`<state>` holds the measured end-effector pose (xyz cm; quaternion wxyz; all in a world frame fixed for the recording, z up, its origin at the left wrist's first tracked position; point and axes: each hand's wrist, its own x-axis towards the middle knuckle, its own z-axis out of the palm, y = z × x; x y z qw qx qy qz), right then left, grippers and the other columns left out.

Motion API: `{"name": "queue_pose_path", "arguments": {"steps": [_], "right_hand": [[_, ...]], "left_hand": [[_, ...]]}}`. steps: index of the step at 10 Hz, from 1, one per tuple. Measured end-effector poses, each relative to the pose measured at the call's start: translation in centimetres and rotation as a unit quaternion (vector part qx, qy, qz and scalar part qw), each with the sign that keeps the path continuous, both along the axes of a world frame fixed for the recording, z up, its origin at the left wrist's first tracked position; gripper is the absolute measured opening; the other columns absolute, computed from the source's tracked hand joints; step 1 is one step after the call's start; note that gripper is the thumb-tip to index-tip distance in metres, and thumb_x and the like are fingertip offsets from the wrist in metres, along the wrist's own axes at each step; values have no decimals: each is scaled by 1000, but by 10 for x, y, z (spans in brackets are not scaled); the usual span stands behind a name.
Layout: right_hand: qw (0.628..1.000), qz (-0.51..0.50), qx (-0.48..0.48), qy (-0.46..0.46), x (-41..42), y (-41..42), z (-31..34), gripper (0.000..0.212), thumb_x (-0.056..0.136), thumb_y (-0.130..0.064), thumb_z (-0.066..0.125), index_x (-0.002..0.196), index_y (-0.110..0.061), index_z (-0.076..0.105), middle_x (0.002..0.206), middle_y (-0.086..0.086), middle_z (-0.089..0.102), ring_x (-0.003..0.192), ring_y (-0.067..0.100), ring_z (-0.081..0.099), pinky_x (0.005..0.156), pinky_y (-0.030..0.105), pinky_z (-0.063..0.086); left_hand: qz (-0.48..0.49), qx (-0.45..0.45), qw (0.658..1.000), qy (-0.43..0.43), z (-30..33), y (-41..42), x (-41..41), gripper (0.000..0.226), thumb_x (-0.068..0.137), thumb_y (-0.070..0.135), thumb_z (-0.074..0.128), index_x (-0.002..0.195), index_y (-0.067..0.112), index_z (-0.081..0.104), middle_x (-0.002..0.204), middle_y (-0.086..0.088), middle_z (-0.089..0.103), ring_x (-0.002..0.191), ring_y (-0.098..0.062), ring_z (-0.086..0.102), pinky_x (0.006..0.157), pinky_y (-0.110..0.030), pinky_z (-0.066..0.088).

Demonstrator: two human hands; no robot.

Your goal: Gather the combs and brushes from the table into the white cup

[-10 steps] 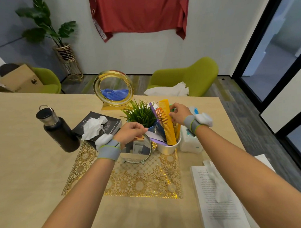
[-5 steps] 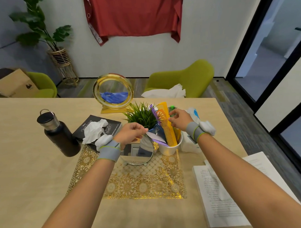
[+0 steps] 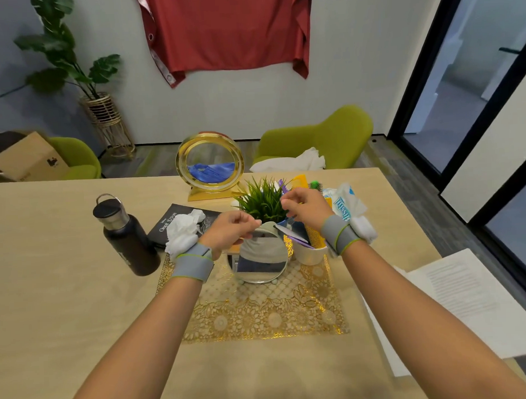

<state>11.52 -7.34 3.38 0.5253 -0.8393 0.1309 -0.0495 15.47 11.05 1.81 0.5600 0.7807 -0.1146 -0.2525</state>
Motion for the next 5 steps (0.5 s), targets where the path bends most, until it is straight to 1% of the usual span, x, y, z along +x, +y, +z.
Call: {"name": "queue_pose_path", "arguments": {"steps": [1,2,3,4,5], "right_hand": [[1000,7,15,-6,-3,19,-1,20,89,-10,54,103,3,62,89,13,59,66,20,57,67,28,49],[999,3,37,-6,-10,32,-5,20,89,-11,54,101,2,63,88,13,60,68,20,57,77,37,51],[999,0,41,-9,-20,47,-12,19,88,-12,54,101,0,64,87,13,61,63,15,57,68,29,49],[999,8,47,-2,-32,58,-16,19,88,-12,55,101,0,64,88,12,61,71,20,58,64,22,48],[999,8,36,2,-43,66,-17,21,88,-13,55,102,0,64,88,13,61,75,22,60,63,23,48]], "left_hand": [[-4,-18,1000,0,1,11,0,18,84,25,65,68,23,57,72,2,58,68,-9,57,65,-21,43],[10,-44,999,6,3,21,-4,20,88,29,60,69,22,57,72,2,58,65,-8,56,64,-21,42],[36,-64,997,23,0,33,-6,31,92,42,48,69,23,56,69,4,58,61,-7,55,61,-20,41],[60,-58,995,47,-2,41,-15,37,90,51,44,69,23,57,65,6,59,60,-8,55,59,-21,41],[53,-57,996,53,-9,46,-26,36,89,52,46,69,24,58,64,8,61,57,-5,57,58,-18,43]]}}
